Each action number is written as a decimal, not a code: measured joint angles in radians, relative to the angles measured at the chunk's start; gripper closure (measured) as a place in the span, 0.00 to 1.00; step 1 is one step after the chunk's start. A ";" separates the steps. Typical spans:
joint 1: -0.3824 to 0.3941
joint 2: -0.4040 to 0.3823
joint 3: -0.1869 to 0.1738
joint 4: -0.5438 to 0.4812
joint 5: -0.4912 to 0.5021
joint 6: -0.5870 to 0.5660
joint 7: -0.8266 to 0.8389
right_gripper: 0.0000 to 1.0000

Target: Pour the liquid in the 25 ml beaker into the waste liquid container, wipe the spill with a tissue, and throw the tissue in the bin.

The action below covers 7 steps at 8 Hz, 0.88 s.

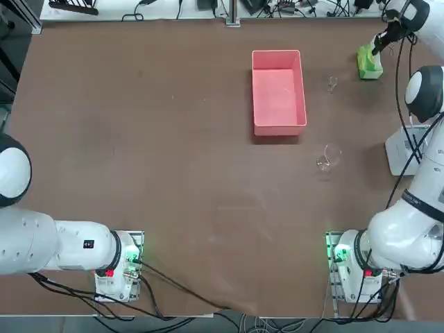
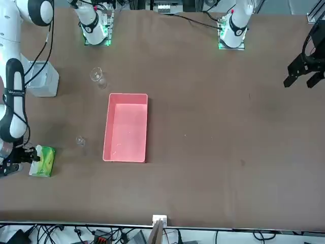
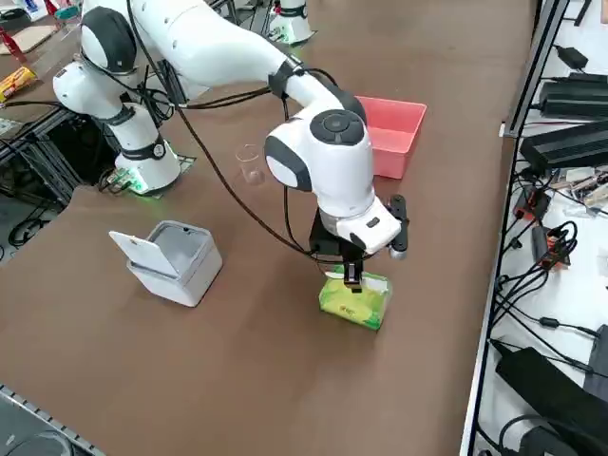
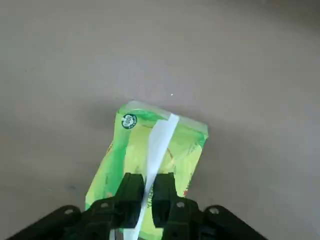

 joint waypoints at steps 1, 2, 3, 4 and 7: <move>0.000 -0.001 0.000 0.004 -0.009 0.000 0.000 0.85; 0.001 -0.001 0.000 0.008 -0.022 -0.001 0.000 0.88; 0.002 -0.001 0.000 0.011 -0.033 -0.001 0.000 0.99; 0.003 -0.001 0.000 0.012 -0.037 -0.003 0.000 0.99; 0.008 -0.004 0.000 0.062 -0.041 -0.103 0.000 0.99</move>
